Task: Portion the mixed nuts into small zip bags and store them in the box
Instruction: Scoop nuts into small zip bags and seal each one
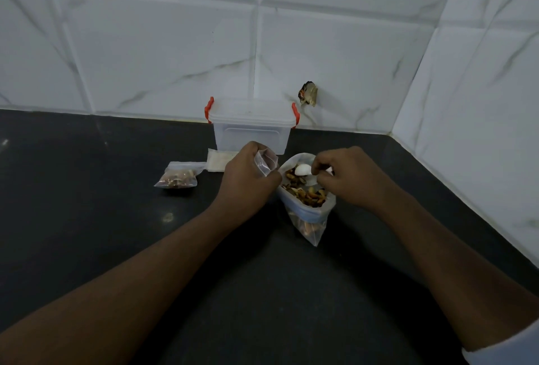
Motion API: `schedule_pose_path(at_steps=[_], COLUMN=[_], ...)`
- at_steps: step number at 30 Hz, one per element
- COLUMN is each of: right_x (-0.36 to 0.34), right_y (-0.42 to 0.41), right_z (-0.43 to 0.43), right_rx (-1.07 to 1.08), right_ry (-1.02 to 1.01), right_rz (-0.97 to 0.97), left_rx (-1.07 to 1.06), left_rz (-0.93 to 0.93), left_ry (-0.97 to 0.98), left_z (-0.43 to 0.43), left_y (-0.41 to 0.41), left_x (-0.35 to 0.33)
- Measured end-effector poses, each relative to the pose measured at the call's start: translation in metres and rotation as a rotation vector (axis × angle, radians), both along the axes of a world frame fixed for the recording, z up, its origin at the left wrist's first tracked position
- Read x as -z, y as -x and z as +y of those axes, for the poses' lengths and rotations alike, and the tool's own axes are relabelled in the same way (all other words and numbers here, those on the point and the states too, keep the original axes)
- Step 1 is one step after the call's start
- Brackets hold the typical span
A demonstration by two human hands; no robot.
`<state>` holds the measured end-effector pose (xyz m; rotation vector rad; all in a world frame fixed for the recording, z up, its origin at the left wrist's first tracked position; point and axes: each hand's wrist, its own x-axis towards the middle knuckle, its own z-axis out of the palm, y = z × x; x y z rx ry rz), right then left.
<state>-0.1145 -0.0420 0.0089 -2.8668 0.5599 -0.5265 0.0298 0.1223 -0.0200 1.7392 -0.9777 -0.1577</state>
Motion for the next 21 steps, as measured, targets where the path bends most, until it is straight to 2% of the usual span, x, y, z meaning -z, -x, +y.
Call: schedule_pose_path(at_steps=[3,7,11,15,19,21], right_x=[0.001,0.005,0.005,0.009,0.006,0.011], right_y=[0.001,-0.002,-0.002,-0.005,-0.004,-0.005], right_z=[-0.001,-0.001,0.001,-0.002,-0.002,-0.001], right_rx=[0.0,0.019,0.011,0.035,0.022,0.024], right_ry=[-0.016,-0.034,-0.047,-0.045,-0.061,-0.065], right_rz=[-0.078,-0.006,-0.079,-0.006,-0.119,-0.099], left_rx=[0.007,0.007,0.011,0.009,0.009,0.002], left_rz=[-0.002,0.001,0.004,0.003,0.004,-0.005], left_ry=[-0.006,0.007,0.019,0.021,0.021,0.015], left_z=[0.001,0.001,0.002,0.002,0.001,0.001], left_y=[0.0,0.001,0.001,0.001,0.0,0.0], left_x=[0.0,0.0,0.0,0.0,0.0,0.0])
